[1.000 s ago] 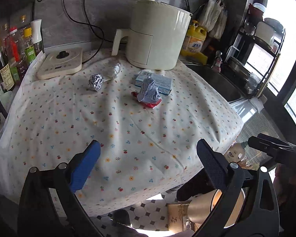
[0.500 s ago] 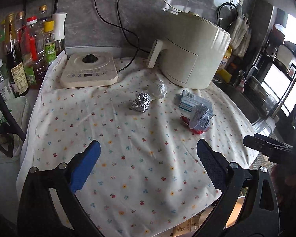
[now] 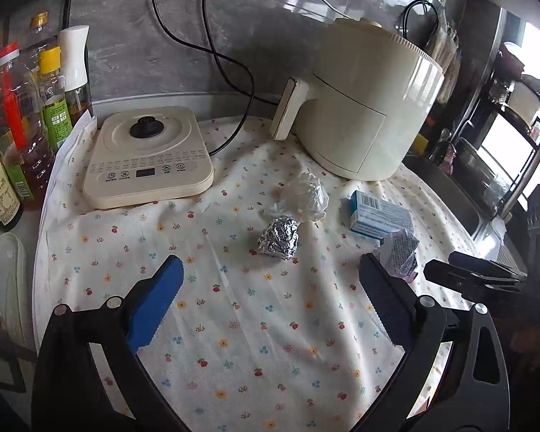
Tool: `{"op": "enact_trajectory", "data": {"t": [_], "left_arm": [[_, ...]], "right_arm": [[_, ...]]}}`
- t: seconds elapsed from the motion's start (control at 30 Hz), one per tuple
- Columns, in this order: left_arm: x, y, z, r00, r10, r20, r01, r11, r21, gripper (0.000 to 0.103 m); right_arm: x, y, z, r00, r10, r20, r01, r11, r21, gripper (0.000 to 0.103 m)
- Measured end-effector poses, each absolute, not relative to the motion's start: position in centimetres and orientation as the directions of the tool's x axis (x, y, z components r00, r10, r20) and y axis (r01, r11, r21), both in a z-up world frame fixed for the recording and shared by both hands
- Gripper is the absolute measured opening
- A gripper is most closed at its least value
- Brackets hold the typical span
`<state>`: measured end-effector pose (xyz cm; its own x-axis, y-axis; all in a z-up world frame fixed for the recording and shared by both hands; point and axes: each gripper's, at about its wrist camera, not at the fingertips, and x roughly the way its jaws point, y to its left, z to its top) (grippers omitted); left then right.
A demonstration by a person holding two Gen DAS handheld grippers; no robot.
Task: Collect trash
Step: 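Move both open tools back toward the foil ball and crumpled paper, then grasp the silver foil ball with the left tool while the right tool grasps crumpled white paper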
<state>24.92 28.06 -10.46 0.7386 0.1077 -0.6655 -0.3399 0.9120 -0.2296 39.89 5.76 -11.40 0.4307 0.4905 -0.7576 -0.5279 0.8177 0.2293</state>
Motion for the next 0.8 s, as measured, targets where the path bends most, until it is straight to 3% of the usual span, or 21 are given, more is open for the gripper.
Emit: {"op": "enact_trajectory", "data": {"t": [0.2, 0.37, 0.47, 0.53, 0.8], "left_arm": [[28.8, 29.4, -12.3, 0.731, 0.005, -0.682, -0.272, 0.919, -0.284, 0.095], [32.1, 30.3, -14.9, 0.686, -0.044, -0.726, -0.268, 0.912, -0.309, 0.081], [33.6, 30.2, -16.3, 0.65, -0.058, -0.757, -0.266, 0.916, -0.299, 0.067], [34.2, 30.2, -17.1, 0.622, -0.074, -0.78, -0.264, 0.917, -0.298, 0.04], [32.3, 31.4, -16.6, 0.646, -0.051, -0.761, -0.292, 0.905, -0.308, 0.04]], "right_arm": [[41.4, 7.3, -12.2, 0.43, 0.462, -0.775, -0.505, 0.835, 0.218, 0.095], [42.4, 7.5, -12.6, 0.433, 0.434, -0.79, -0.482, 0.852, 0.204, 0.095], [43.1, 7.8, -13.1, 0.426, 0.412, -0.806, -0.468, 0.862, 0.193, 0.095], [43.4, 8.3, -13.4, 0.42, 0.403, -0.813, -0.467, 0.864, 0.187, 0.095], [44.1, 10.5, -15.4, 0.387, 0.373, -0.843, -0.489, 0.858, 0.155, 0.093]]}}
